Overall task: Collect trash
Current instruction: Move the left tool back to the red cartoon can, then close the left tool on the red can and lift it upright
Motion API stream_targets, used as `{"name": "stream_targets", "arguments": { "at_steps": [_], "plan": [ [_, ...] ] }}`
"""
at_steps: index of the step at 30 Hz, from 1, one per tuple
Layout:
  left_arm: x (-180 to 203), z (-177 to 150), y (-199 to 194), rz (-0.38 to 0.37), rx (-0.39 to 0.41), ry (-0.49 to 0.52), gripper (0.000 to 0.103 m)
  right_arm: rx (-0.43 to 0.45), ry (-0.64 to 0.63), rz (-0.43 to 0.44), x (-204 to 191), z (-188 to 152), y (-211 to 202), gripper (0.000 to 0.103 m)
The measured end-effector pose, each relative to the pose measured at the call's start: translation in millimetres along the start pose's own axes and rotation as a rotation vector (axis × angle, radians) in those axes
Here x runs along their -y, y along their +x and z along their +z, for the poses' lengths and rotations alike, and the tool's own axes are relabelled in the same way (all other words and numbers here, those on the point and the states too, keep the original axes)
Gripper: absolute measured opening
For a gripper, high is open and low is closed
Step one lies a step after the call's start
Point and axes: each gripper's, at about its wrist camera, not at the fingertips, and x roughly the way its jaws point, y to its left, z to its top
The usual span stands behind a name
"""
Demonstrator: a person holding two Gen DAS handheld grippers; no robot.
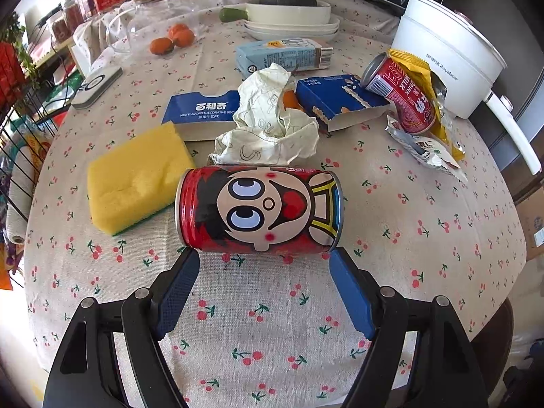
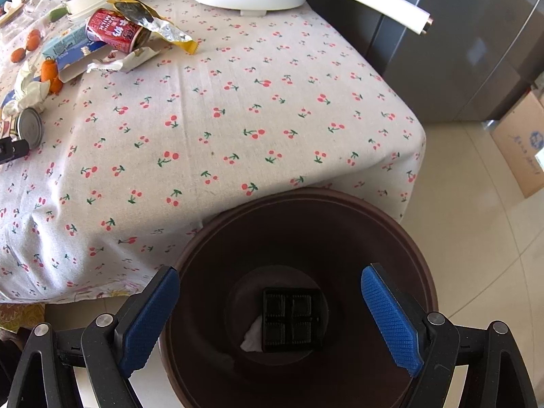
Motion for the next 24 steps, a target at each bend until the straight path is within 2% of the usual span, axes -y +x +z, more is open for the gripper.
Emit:
{"name": "stream_targets", "arguments": {
  "at_steps": [5, 7, 8, 9, 11, 14, 15, 19, 20, 22, 23, 24],
  "plan": [
    [0.6, 2.4, 7.1, -0.017, -0.013, -0.003, 0.081, -0.010, 0.011, -0.001, 4.1, -1.6, 2.8, 0.090],
    [0.1, 3.6, 7.5, -0.023, -0.009, 0.002, 0.076, -0.012, 0.013, -0.002, 5.2, -1.9, 3.6, 0.090],
    [-0.4, 4.7, 7.4, -0.038, -0.008, 0.005, 0.065, -0.012, 0.013, -0.003, 5.5, -2.0, 3.6, 0.090],
    [-0.2, 5.1, 7.7, -0.058, -0.017, 0.012, 0.048, -0.013, 0.012, -0.004, 5.5, -2.1, 3.8, 0.090],
    [1.5, 4.8, 9.3, -0.090, -0.047, 0.033, 0.032, -0.012, 0.010, -0.005, 5.7, -1.3, 3.9, 0.090],
    [2.7, 3.0, 6.4, -0.114, -0.063, 0.069, 0.019, -0.011, 0.009, -0.007, 4.7, -0.7, 3.7, 0.090],
    [1.3, 2.9, 4.3, -0.126, -0.070, 0.071, 0.018, -0.011, 0.010, -0.007, 4.0, 0.0, 3.6, 0.090],
    [-11.9, 8.0, -10.3, -0.211, -0.082, 0.049, 0.020, -0.003, 0.024, 0.001, 0.6, 3.4, 2.8, 0.090],
    [-15.2, 10.0, -13.8, -0.222, -0.089, 0.051, 0.024, -0.003, 0.027, 0.007, -0.7, 4.3, 2.6, 0.090],
    [-22.2, 16.1, -20.9, -0.233, -0.085, 0.055, 0.044, -0.001, 0.029, 0.017, -3.8, 6.4, 2.3, 0.090],
    [-26.2, 19.9, -23.8, -0.237, -0.080, 0.057, 0.061, 0.000, 0.028, 0.020, -5.9, 7.2, 1.8, 0.090],
    [-30.2, 23.6, -26.8, -0.239, -0.070, 0.056, 0.069, 0.003, 0.024, 0.023, -8.0, 8.2, 1.2, 0.090]
  ]
}}
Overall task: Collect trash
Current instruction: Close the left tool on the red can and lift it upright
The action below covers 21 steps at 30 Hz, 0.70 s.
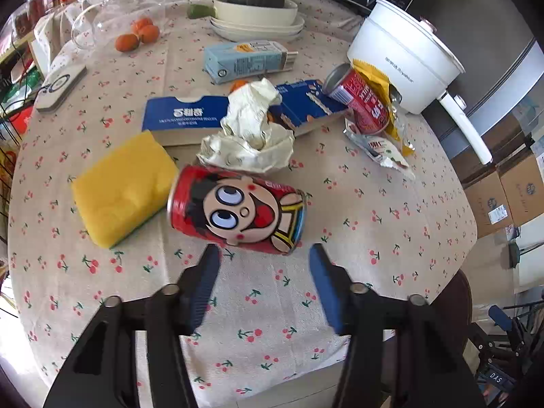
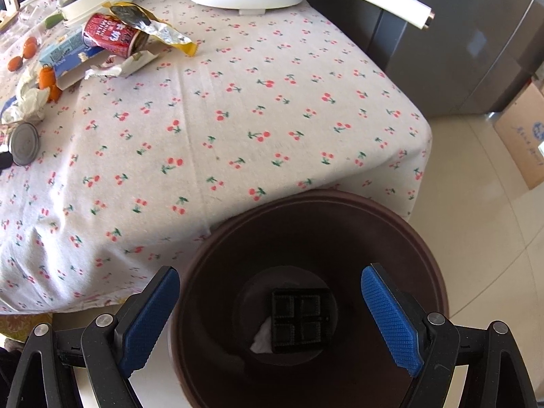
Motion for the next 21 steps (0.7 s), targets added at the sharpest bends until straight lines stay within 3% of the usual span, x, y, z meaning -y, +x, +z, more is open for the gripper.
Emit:
{"name": "stream_targets", "arguments": {
  "at_steps": [9, 17, 21],
  "plan": [
    [-14.9, 18.9, 7.5, 0.000, 0.002, -0.040, 0.073, 0.002, -0.023, 0.000, -5.3, -0.2, 0.2, 0.090],
    [14.8, 24.4, 8.1, 0.113, 0.070, 0.077, 0.087, -0.007, -0.010, -0.001, 1.2, -1.7, 3.3, 0.090],
    [18.1, 23.0, 16.9, 0.148, 0.061, 0.103, 0.090, -0.014, -0.019, -0.002, -0.1, -3.0, 5.9, 0.090]
  ]
}}
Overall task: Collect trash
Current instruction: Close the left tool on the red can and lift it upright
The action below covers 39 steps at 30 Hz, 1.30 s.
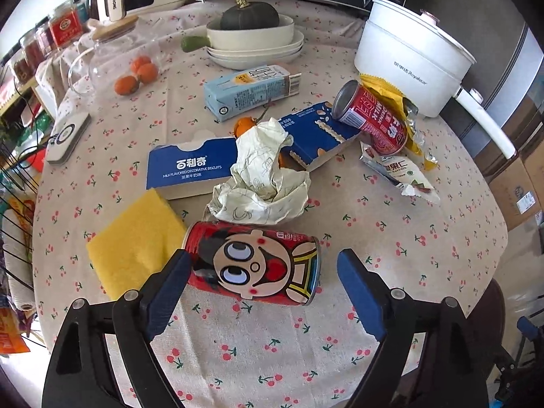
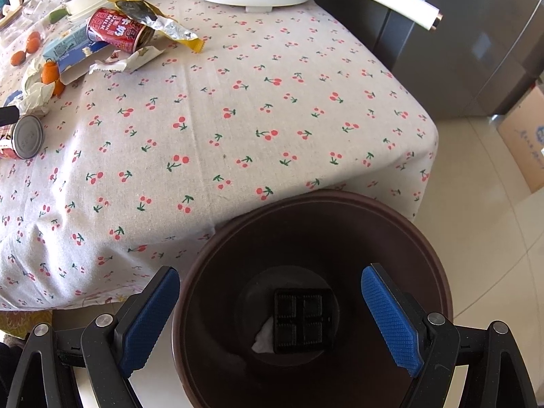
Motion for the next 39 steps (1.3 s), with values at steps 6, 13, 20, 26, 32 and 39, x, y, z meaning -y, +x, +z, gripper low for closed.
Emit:
{"name": "stream_targets", "arguments": {
  "at_steps": [6, 13, 20, 26, 32, 39],
  "plan": [
    [-4.0, -3.3, 19.5, 0.023, -0.058, -0.025, 0.090, -0.006, -0.005, -0.004, -2.6, -0.7, 2.9, 0.090],
    [-11.9, 0.1, 24.6, -0.012, -0.025, -0.021, 0.090, -0.011, -0.019, -0.007, -7.7, -1.1, 4.5, 0.090],
    [-10.6, 5.7, 23.1, -0.020, 0.025, 0.057, 0.090, -0.018, -0.021, -0.010, -8.2, -1.4, 7.2, 0.090],
    [-11.9, 11.3, 22.2, -0.020, 0.049, 0.124, 0.090, -0.021, -0.024, -0.010, -10.2, -1.2, 8.9, 0.090],
    [-11.2, 14.1, 23.2, -0.002, 0.068, 0.188, 0.090, -0.027, -0.026, -0.009, -10.8, -1.5, 10.7, 0.090],
    [-16.4, 13.9, 21.4, -0.065, 0.061, 0.142, 0.059, -0.031, -0.026, -0.013, -12.6, -0.7, 12.5, 0.090]
  ]
}}
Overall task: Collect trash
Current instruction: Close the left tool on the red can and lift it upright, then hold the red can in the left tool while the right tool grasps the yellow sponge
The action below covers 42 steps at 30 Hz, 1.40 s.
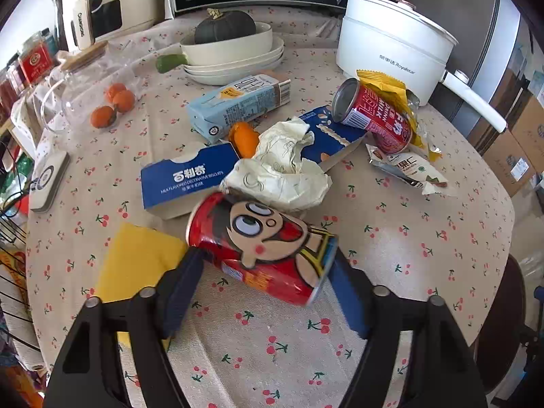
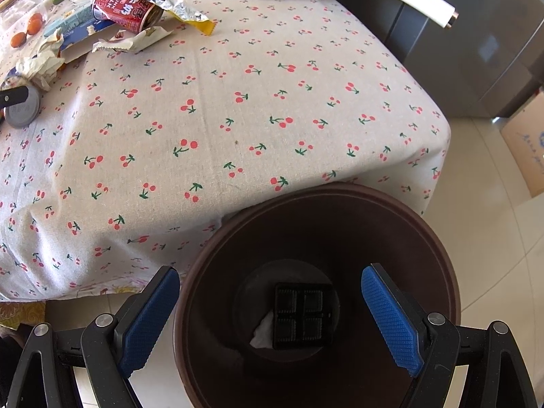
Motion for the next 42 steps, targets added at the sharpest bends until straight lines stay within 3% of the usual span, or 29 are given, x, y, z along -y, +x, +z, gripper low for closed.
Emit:
{"name": "stream_targets", "arguments": {
  "at_steps": [3, 5, 9, 10, 12, 14, 23, 28, 33, 42],
  "plan": [
    [-2.9, -2.9, 3.3, -0.040, -0.045, -0.030, 0.029, 0.000, -0.006, -0.003, -2.6, -0.3, -0.3, 0.090],
    [-6.9, -5.4, 3.8, -0.083, -0.073, -0.059, 0.027, 0.002, -0.008, -0.003, -4.0, -0.6, -0.8, 0.090],
    [-21.0, -4.8, -8.9, -0.176, -0.079, -0.169, 0.032, 0.002, -0.008, 0.001, -6.1, -0.2, -1.1, 0.090],
    [-24.4, -3.3, -12.9, -0.206, -0.073, -0.207, 0.037, 0.001, -0.008, 0.004, -6.9, 0.1, -0.9, 0.090],
    [-28.4, 0.4, -21.7, -0.229, -0.038, -0.266, 0.061, -0.001, -0.011, 0.009, -9.1, 0.6, -0.3, 0.090],
    [-26.6, 5.0, -25.8, -0.217, -0.009, -0.288, 0.065, 0.001, -0.021, 0.008, -10.6, 0.9, -0.1, 0.090],
    [-20.4, 19.1, 3.8, -0.053, 0.026, -0.421, 0.065, -0.010, -0.005, 0.002, 3.2, -4.0, 3.0, 0.090],
    [-21.9, 21.4, 18.3, 0.022, 0.017, -0.419, 0.065, -0.018, 0.014, -0.001, 12.2, -4.5, 5.7, 0.090],
    [-30.4, 18.9, 24.5, 0.002, -0.006, -0.431, 0.064, -0.030, 0.008, -0.005, 11.5, -5.4, 9.5, 0.090],
    [-18.8, 6.1, 8.4, -0.011, -0.083, -0.295, 0.058, -0.011, -0.010, 0.001, -0.1, -2.7, 3.0, 0.090]
  ]
}}
